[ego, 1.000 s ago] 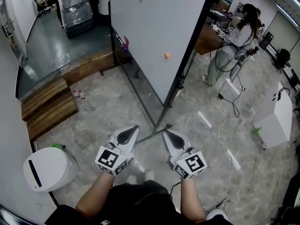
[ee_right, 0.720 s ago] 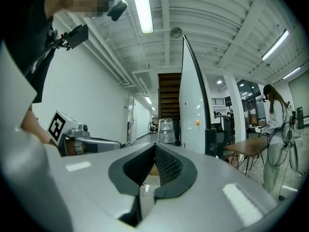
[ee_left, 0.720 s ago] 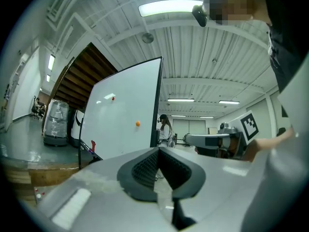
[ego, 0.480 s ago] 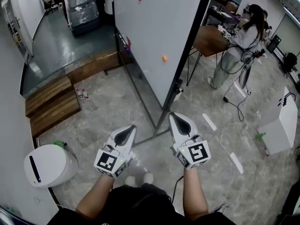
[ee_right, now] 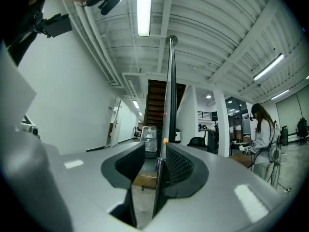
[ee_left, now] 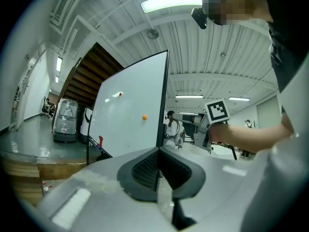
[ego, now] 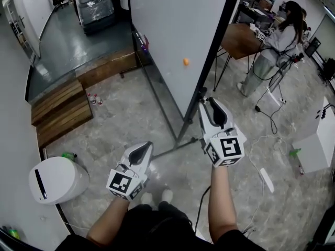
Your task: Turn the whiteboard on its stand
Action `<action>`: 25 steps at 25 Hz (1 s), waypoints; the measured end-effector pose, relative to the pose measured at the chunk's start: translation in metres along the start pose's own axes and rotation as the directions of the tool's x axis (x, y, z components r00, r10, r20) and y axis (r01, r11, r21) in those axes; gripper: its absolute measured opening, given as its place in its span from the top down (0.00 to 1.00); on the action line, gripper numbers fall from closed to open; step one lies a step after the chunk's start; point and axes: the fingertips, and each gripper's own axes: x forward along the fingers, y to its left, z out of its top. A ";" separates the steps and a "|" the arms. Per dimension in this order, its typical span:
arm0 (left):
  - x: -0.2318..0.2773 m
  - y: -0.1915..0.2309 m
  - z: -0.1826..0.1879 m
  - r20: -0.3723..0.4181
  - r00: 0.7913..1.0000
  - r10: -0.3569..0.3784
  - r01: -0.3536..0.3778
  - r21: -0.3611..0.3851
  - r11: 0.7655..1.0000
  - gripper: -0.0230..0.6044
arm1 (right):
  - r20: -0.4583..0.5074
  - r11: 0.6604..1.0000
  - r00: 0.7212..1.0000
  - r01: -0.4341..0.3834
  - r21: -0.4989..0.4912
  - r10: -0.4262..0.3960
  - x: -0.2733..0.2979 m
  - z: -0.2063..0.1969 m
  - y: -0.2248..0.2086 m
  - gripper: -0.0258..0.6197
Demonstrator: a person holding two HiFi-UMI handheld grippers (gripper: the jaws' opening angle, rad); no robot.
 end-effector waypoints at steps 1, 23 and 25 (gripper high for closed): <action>0.001 0.000 -0.002 -0.003 1.000 0.001 -0.001 0.002 1.000 0.96 | -0.004 1.000 1.000 0.003 -0.001 -0.003 0.003 -0.003 -0.004 0.73; 0.027 0.015 -0.028 -0.070 0.997 0.035 -0.035 0.002 0.999 0.96 | -0.099 1.000 0.995 -0.011 0.011 0.012 0.069 -0.052 -0.041 0.48; 0.026 0.018 -0.028 -0.079 0.996 0.050 -0.051 -0.007 0.999 0.96 | -0.100 1.000 0.995 -0.013 0.021 0.015 0.073 -0.055 -0.042 0.48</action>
